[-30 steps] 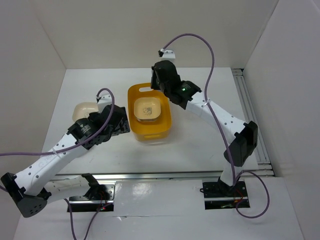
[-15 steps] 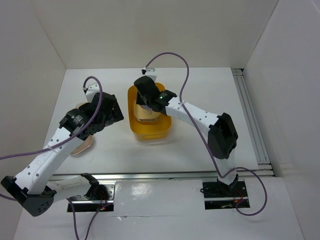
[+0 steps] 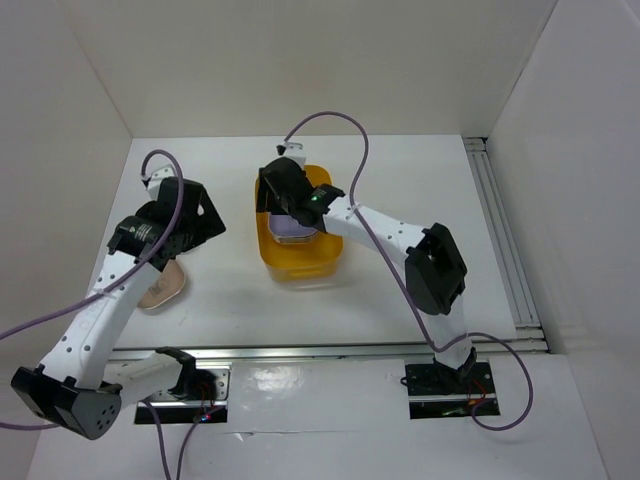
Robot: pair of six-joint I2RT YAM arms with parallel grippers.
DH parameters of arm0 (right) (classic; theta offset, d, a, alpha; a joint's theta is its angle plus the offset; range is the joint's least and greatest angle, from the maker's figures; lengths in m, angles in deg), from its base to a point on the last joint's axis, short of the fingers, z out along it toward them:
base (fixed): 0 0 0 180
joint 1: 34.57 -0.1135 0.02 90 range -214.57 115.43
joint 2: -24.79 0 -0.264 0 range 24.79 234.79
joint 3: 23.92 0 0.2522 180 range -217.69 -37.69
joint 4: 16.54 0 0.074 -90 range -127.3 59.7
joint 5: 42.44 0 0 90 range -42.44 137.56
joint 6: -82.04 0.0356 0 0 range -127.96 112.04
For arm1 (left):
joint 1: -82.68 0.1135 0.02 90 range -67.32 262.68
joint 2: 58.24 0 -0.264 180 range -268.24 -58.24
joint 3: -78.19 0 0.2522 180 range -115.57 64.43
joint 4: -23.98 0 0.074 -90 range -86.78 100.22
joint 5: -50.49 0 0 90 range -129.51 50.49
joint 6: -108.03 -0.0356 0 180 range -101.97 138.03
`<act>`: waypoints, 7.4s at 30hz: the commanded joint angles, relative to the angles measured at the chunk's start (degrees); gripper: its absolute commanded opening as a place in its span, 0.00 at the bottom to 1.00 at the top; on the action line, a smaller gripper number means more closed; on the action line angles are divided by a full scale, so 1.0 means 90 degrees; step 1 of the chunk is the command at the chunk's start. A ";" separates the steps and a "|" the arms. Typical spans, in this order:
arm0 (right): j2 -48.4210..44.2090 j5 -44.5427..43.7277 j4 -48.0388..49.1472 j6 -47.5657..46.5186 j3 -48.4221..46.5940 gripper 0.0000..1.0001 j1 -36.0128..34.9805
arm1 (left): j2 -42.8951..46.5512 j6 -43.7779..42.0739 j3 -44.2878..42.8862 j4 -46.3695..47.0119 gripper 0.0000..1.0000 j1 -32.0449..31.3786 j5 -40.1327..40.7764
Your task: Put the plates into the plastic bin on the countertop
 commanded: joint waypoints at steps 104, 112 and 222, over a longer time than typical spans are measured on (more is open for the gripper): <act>-0.7133 -0.2120 -0.0358 -0.0685 0.4731 1.00 -0.0899 | -0.2396 0.0924 -0.2366 -0.0096 1.00 -0.1653 0.0789; -0.6782 -0.1262 0.0111 -0.0959 0.4995 1.00 -0.0899 | 0.0312 0.2879 0.0198 -0.1142 1.00 -0.0942 0.1376; -0.8130 -0.2979 -0.1139 0.0027 0.5454 1.00 -0.0899 | -0.6542 0.0203 -0.5484 0.0919 0.06 -0.1584 -0.1026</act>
